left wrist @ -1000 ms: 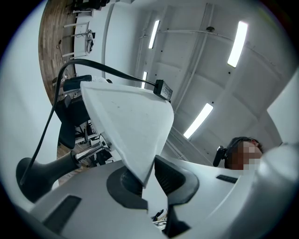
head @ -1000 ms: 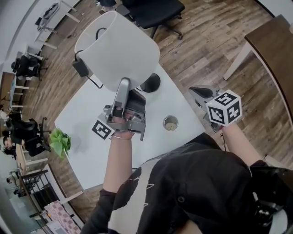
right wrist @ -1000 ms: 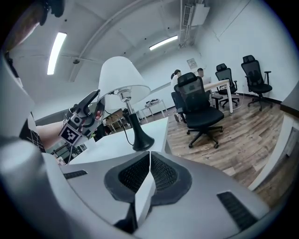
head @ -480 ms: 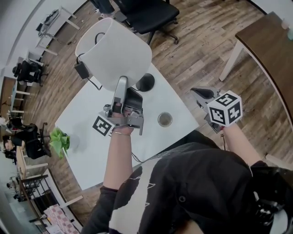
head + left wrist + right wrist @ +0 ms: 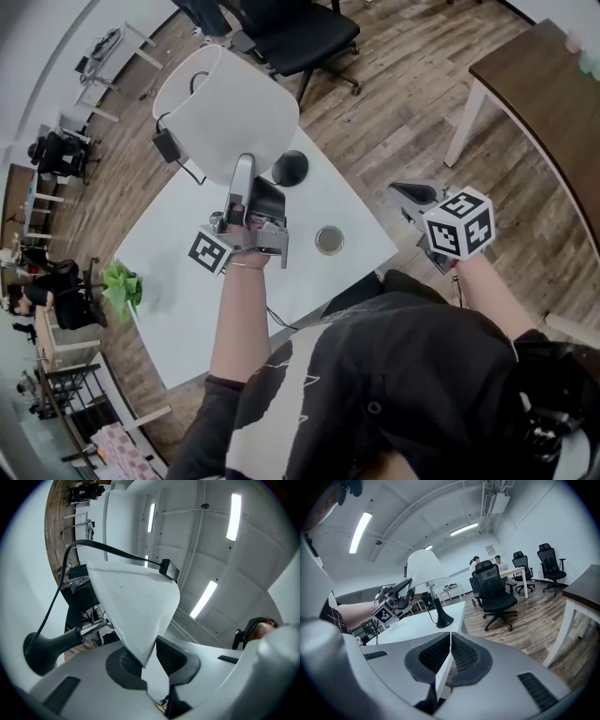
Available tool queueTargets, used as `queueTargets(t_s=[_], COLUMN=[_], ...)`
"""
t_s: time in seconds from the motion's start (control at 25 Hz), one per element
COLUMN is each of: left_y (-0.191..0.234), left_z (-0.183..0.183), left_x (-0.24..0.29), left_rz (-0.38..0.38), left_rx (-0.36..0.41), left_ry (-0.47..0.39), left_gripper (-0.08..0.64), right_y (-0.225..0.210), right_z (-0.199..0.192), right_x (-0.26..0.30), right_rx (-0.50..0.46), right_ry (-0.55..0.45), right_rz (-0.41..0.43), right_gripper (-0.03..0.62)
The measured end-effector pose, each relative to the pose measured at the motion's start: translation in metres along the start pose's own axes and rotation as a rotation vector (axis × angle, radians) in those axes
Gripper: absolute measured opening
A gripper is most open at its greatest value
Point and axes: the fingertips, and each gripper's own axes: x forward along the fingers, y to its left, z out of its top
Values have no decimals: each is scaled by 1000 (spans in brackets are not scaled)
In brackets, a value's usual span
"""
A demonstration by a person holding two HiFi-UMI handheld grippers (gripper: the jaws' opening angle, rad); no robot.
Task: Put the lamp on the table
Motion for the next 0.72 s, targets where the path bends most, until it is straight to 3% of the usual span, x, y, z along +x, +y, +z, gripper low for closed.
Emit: queueTargets(t_s=[0.72], left_y=[-5], left_z=[-12], left_x=[-8], left_rz=[10], left_rx=[29], left_ry=[17], left_gripper=[78], right_y=[14], right_z=[5], right_x=[-30], right_rx=[-18], right_ry=[-31], right_rz=[-15], right_gripper=[23])
